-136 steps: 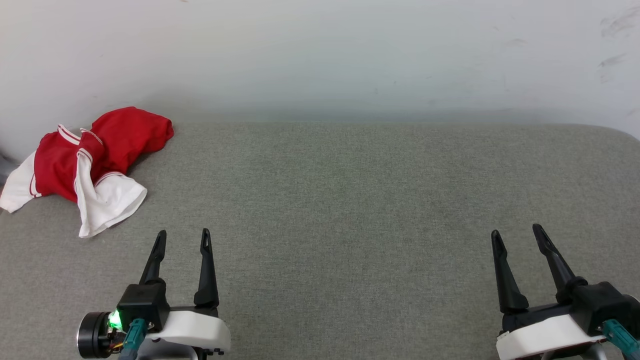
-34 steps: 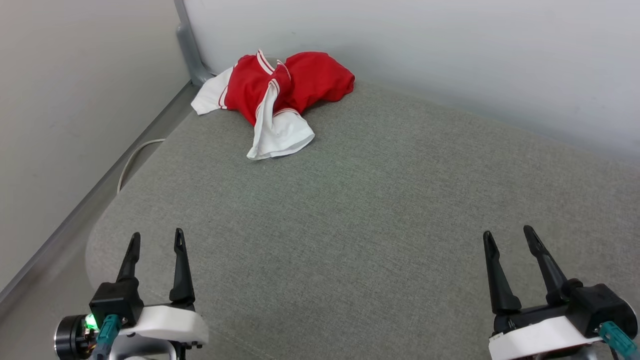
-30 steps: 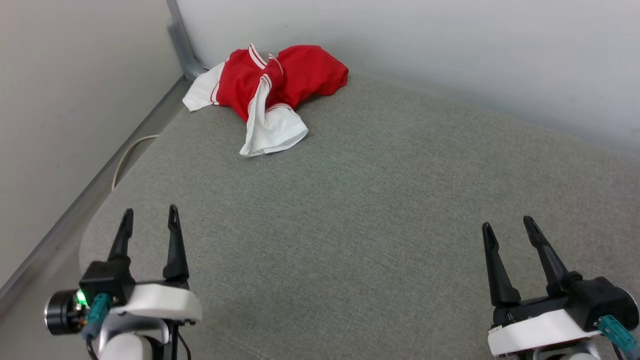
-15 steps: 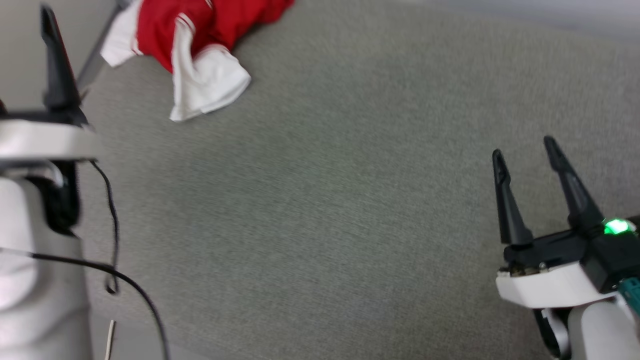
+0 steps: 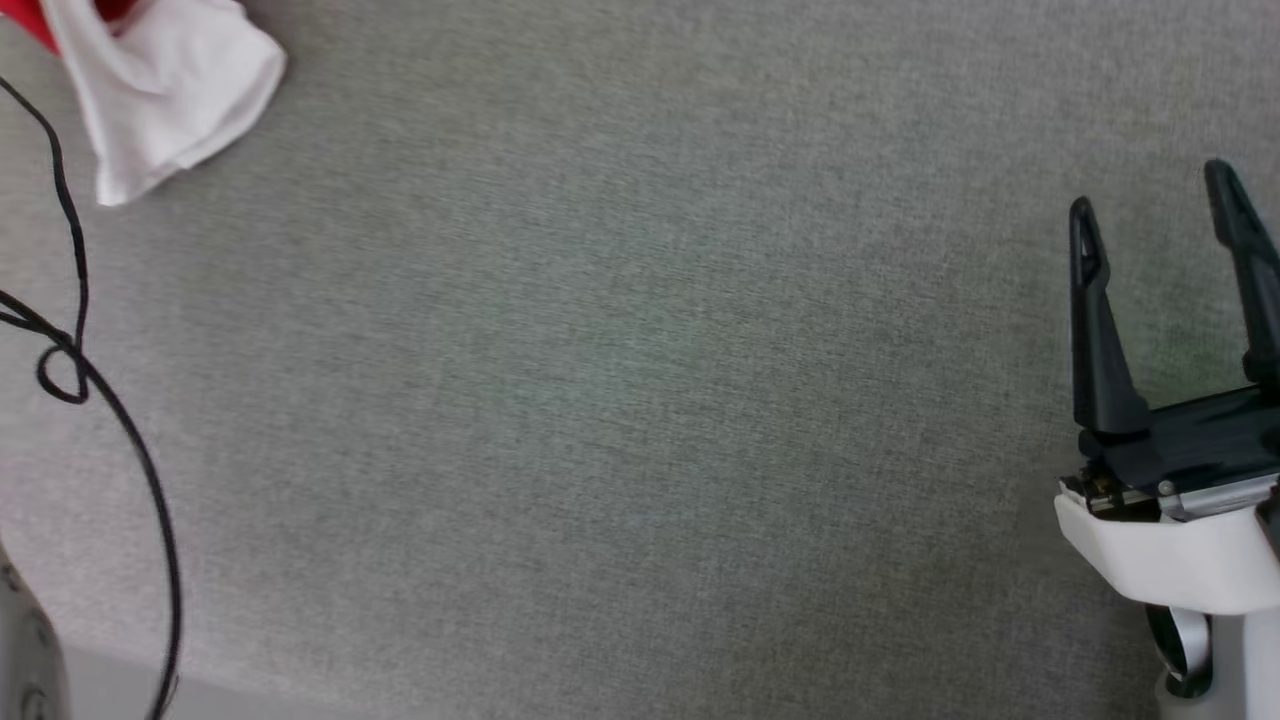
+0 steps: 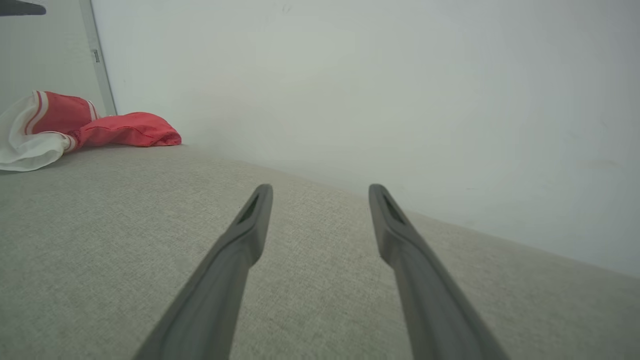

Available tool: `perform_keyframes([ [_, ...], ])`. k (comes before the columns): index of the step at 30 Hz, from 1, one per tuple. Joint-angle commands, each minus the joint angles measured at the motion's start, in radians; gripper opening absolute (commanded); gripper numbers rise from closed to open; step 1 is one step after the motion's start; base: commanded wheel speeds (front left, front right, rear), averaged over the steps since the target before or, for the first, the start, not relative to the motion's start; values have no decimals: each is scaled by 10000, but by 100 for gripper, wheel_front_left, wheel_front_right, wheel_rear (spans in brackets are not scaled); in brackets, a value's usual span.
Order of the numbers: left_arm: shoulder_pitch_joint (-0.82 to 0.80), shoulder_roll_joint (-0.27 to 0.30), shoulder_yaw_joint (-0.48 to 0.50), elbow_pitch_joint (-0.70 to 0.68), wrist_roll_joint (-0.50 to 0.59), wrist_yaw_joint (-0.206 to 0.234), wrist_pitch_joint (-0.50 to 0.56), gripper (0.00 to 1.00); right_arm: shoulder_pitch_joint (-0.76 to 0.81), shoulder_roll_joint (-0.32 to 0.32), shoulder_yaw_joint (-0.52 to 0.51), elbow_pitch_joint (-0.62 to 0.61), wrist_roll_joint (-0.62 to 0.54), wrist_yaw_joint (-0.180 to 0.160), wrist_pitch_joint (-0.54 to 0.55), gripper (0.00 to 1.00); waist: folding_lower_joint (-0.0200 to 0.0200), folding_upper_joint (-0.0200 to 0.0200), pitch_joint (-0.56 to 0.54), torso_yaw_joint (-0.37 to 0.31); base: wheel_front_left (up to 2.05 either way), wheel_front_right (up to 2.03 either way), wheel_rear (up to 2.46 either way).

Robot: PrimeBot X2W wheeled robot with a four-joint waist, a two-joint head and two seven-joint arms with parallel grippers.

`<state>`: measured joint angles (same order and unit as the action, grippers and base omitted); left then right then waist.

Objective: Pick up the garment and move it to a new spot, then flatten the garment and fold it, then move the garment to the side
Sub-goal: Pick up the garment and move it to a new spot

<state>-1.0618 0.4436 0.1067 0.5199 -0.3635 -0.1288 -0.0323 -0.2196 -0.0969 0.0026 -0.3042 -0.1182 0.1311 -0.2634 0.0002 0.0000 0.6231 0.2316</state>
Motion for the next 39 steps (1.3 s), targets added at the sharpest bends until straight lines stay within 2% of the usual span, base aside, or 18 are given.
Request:
perform_keyframes([
  [1,-393,185,-152,343,-526,5,628,100,-142,-70,2,-190,-105,-7,-18,100,-2,0,431,-279,0,0,0],
  [5,-983,764,-666,1335,-1515,3,2869,100,-150,-122,35,-561,-201,-7,-18,100,-2,0,766,-440,0,0,0],
  [8,-1308,998,-1020,1903,-2106,0,4244,100,-169,-159,-31,-772,-272,-7,-20,100,-2,0,1028,-508,0,0,0],
  [9,-1308,998,-1020,1903,-2106,0,4244,100,-169,-159,-31,-772,-272,-7,-20,100,-2,0,1028,-508,0,0,0],
  [15,-1590,1405,-1641,2848,-2827,0,6128,100,-220,-226,-78,-960,-315,-7,-18,100,-2,0,1495,-594,0,0,0],
  [19,-1387,1412,-2207,3520,-3091,2,7171,100,-218,-265,-141,-1006,-358,-7,-18,100,-2,0,1667,-581,0,0,0],
  [24,-1182,1314,-2751,3823,-3511,1,7687,100,-242,-288,-143,-921,-380,-7,-18,100,-2,0,1741,-524,0,0,0],
  [26,-1194,1417,-2946,3772,-3574,1,7498,0,-267,-284,-108,-880,-373,-7,-18,100,-2,0,1709,-514,0,0,0],
  [33,-1741,2001,-3585,3186,-3621,1,6061,0,-246,-203,-62,-690,-280,-7,-20,100,-2,0,1210,-474,0,0,0],
  [39,-2014,2375,-4668,2392,-3780,0,5000,0,-129,-53,-38,-408,-146,-7,-20,100,-2,0,216,-448,0,0,0],
])
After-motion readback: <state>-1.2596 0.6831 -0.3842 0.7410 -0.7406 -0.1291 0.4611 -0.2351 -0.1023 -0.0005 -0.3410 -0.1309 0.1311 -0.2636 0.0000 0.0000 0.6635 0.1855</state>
